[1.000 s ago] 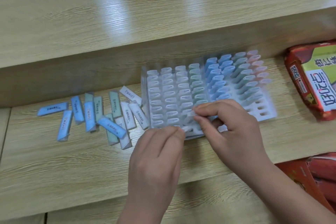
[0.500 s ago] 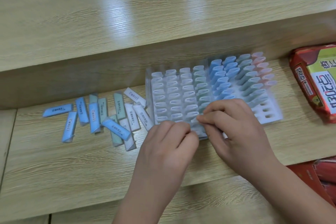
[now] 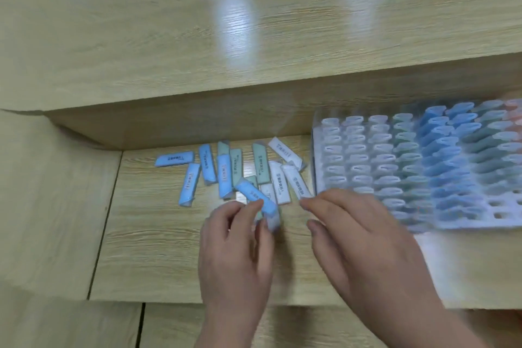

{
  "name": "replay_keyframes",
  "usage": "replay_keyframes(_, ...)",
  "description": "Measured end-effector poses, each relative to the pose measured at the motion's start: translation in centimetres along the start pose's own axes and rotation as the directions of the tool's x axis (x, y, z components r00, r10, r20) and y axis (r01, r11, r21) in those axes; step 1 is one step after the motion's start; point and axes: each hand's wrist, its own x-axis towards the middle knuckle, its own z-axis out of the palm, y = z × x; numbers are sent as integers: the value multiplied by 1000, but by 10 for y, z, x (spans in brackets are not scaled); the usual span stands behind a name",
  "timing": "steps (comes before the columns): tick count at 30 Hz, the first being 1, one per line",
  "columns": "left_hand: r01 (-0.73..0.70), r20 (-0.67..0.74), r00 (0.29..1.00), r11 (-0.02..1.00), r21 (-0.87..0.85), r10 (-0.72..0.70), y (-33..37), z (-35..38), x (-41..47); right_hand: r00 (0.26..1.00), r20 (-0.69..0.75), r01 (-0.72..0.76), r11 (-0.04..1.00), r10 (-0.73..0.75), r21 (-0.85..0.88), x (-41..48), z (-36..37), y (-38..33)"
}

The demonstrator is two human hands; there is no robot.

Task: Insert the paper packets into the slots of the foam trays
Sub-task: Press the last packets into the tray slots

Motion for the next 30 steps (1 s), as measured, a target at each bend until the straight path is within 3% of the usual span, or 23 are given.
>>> replay_keyframes(4, 367, -33, 930, 924, 107, -366, -53, -21, 22, 970, 219, -103, 994, 107, -34, 32, 49, -44)
replay_keyframes(9, 460, 36, 871, 839, 291, -490, -83, -19, 52, 911, 319, -145, 929, 260, -341, 68, 85, -54)
replay_keyframes(11, 477, 32, 858, 819, 319, -512, -87, -18, 57, 893, 339, -154, 910, 295, -385, 73, 92, -48)
replay_keyframes(14, 521, 15, 838, 808, 275, -546, -89, -23, 61, 901, 329, -177, 932, 283, -318, 77, 91, -46)
replay_keyframes(17, 571, -4, 818, 811, 126, -576, -91, -34, 60, 915, 290, -262, 960, 280, -101, 79, 73, -55)
replay_keyframes(21, 467, 73, 883, 884, -33, -464, -90, -54, 61, 969, 96, -237, 965, 226, 114, 69, 28, -65)
replay_keyframes(24, 359, 140, 930, 920, -157, -339, -39, -50, 66, 954, -71, -265, 933, 290, 245, 54, -10, -42)
replay_keyframes(30, 82, 111, 992, 958, -275, -53, 83, -7, 75, 900, -114, -346, 848, 421, 402, 20, -84, 50)
